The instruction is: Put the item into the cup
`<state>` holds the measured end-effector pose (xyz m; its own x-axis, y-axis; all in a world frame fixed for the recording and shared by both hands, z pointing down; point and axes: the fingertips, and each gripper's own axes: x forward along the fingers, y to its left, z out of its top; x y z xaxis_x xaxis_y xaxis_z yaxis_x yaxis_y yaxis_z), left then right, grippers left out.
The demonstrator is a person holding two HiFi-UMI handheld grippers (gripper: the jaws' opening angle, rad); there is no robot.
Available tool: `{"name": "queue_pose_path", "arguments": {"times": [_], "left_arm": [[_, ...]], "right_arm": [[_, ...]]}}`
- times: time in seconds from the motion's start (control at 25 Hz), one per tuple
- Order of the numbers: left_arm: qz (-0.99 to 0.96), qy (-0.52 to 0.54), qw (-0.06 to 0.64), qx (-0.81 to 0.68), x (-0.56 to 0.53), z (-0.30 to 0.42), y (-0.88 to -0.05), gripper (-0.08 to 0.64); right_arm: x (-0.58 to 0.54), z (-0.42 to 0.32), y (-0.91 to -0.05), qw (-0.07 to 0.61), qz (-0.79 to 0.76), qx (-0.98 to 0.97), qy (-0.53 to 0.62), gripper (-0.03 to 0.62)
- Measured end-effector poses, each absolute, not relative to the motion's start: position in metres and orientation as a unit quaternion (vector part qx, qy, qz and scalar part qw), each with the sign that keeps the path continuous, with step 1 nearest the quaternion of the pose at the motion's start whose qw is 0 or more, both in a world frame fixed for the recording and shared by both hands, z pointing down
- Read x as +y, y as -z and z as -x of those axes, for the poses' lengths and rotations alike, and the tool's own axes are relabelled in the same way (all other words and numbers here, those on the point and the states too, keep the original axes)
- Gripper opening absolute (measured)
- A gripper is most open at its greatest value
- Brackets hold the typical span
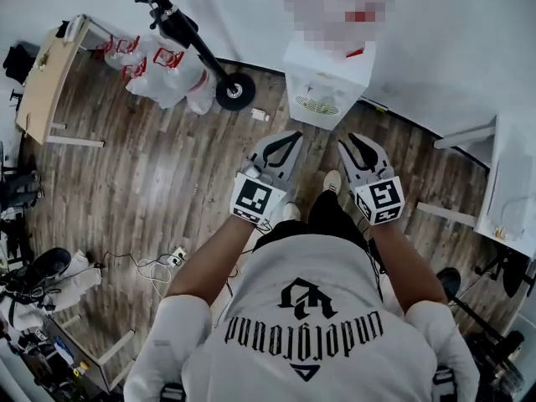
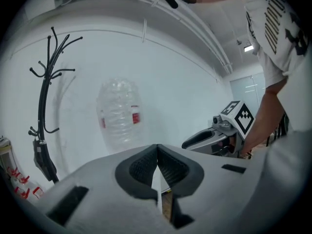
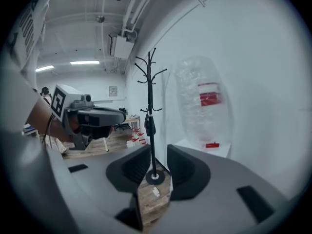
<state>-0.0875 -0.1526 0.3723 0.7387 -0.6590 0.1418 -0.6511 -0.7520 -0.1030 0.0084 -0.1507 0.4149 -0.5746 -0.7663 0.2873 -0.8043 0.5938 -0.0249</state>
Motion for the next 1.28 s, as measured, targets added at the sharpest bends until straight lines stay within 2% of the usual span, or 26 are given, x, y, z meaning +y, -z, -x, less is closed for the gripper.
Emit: {"name": "queue_pose_path", "arguments": {"times": [0.2, 0.52, 1.28], "left_arm": [[0.937, 0.068, 0.038, 0.341, -0.113, 0.09, -0.333, 0.008], [0.945, 0.046, 0.024, 0.324, -0.06, 0.094, -0.304, 0.008], [0.943, 0.02, 0.0, 0.332, 0.008, 0.063, -0.26, 0.008]], "right_arm": [[-0.11, -0.006, -0.364, 0.097, -0.449, -0.887, -0.052, 0.091], [-0.058, -0.001, -0.313, 0.09, -0.452, -0.887, -0.016, 0.008], [0.015, -0.032, -0.268, 0.071, -0.402, -0.913, 0.015, 0.006]]}}
